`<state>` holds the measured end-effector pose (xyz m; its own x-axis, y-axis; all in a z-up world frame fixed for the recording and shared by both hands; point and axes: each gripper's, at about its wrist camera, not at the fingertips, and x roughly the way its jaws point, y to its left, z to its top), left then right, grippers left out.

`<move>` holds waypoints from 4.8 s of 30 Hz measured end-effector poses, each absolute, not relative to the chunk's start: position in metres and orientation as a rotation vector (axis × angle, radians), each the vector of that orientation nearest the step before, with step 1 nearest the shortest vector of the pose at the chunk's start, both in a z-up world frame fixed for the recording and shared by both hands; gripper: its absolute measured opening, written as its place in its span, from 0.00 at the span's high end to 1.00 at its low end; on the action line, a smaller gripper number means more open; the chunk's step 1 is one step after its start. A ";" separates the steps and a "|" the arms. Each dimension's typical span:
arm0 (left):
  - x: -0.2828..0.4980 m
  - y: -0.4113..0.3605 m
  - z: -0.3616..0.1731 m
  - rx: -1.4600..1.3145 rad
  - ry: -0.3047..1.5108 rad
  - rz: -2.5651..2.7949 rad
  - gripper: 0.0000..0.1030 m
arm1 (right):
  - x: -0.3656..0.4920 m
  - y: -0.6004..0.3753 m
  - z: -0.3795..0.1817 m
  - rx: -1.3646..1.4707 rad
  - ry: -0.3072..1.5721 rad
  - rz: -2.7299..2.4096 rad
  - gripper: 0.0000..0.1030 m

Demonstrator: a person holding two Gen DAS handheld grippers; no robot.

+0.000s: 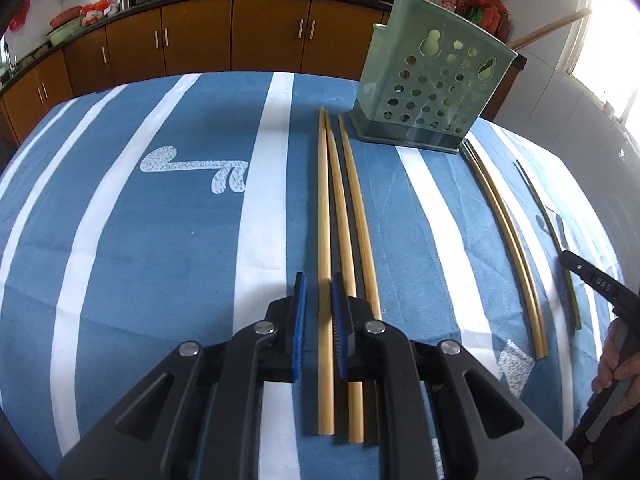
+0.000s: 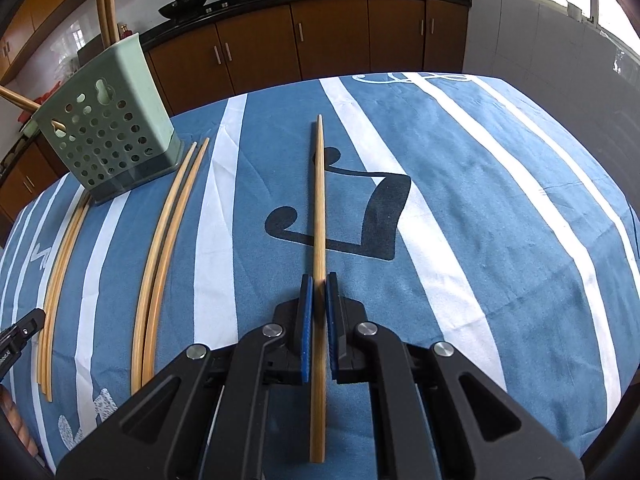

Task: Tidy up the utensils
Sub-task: 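Return to the table and grasp one chopstick with each tool, then lift both held chopsticks upright and carry them above the green holder, then lower both chopsticks into the green holder and open both tools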

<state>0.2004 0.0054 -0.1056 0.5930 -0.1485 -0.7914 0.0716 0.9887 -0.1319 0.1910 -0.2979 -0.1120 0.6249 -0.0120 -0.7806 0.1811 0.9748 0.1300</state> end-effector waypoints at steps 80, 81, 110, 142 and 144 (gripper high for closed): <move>0.161 0.064 -0.023 -0.146 0.677 -0.082 0.92 | 0.159 -0.293 -0.046 0.198 0.676 0.011 0.93; 0.160 0.064 -0.018 -0.149 0.660 -0.081 0.92 | 0.159 -0.294 -0.042 0.201 0.663 0.014 0.93; 0.153 0.054 0.070 -0.137 0.462 -0.134 0.93 | 0.151 -0.298 0.032 0.243 0.469 0.058 0.93; 0.206 -0.008 0.168 -0.229 0.133 -0.160 0.93 | 0.221 -0.245 0.112 0.262 0.297 0.203 0.93; 0.209 -0.011 0.173 -0.222 0.108 -0.148 0.93 | 0.223 -0.246 0.109 0.265 0.303 0.203 0.93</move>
